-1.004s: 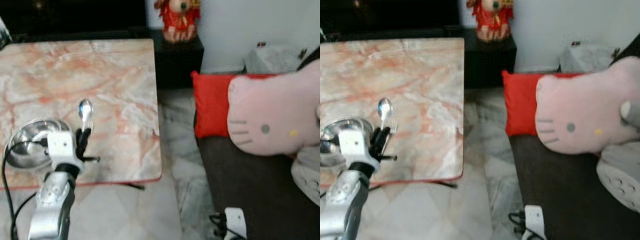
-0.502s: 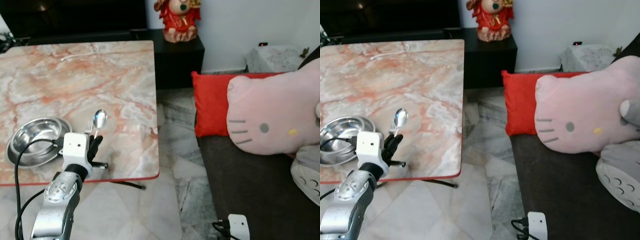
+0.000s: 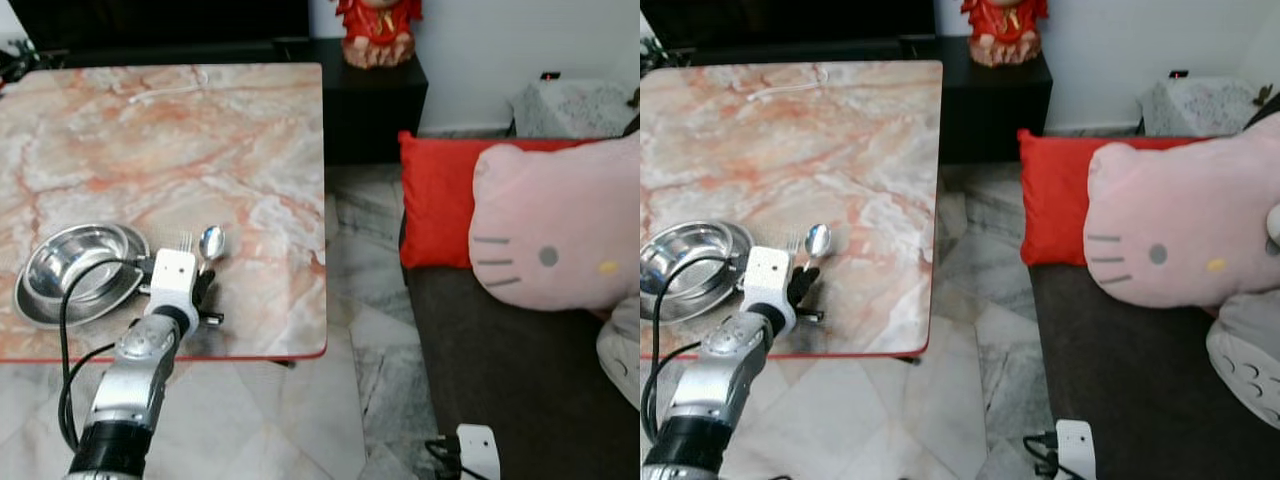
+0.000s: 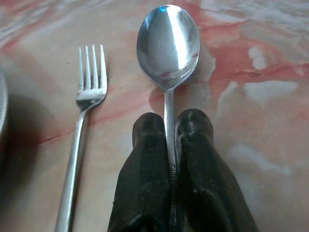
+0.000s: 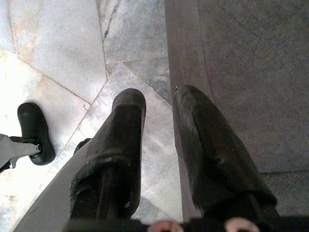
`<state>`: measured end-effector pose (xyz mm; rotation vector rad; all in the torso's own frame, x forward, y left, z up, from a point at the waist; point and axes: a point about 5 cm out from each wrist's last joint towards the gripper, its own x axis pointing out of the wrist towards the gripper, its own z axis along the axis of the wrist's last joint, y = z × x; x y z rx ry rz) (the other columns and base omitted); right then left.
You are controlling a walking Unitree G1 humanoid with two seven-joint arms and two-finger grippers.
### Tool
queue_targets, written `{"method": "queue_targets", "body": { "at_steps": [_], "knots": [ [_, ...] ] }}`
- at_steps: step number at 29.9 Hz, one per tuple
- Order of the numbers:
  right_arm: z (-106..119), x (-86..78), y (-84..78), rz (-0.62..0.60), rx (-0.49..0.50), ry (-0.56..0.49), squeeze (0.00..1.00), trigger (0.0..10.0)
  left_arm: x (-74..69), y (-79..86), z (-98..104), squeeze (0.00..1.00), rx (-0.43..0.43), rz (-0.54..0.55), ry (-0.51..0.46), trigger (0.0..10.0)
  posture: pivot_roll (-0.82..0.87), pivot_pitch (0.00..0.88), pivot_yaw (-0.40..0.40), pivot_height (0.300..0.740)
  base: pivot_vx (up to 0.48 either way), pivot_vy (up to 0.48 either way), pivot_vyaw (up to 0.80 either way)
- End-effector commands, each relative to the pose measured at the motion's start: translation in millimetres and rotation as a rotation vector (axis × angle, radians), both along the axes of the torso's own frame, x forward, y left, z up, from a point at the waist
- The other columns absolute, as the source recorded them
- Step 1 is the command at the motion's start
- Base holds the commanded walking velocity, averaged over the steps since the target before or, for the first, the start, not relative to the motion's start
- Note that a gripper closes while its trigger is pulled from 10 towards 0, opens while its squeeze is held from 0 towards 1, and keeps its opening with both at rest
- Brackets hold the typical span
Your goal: Setting the table
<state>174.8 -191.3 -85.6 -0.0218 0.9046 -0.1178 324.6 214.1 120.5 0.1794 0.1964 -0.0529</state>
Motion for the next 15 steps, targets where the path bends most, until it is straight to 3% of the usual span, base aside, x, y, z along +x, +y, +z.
{"method": "queue_targets", "body": {
  "at_steps": [1,15],
  "knots": [
    [-3.7,-7.7,0.9,-0.010,0.005,0.025,0.00,10.0,0.6,3.4,-0.9,0.00,0.039,0.008,0.005,10.0,-0.04,0.135,0.026,0.740,0.000,0.000,0.00],
    [-3.6,-7.4,0.1,-0.004,0.002,0.028,0.00,10.0,-0.4,10.7,-8.0,0.00,0.042,0.047,0.019,10.0,-0.04,0.136,0.019,0.740,0.000,0.000,0.00]
  ]
}}
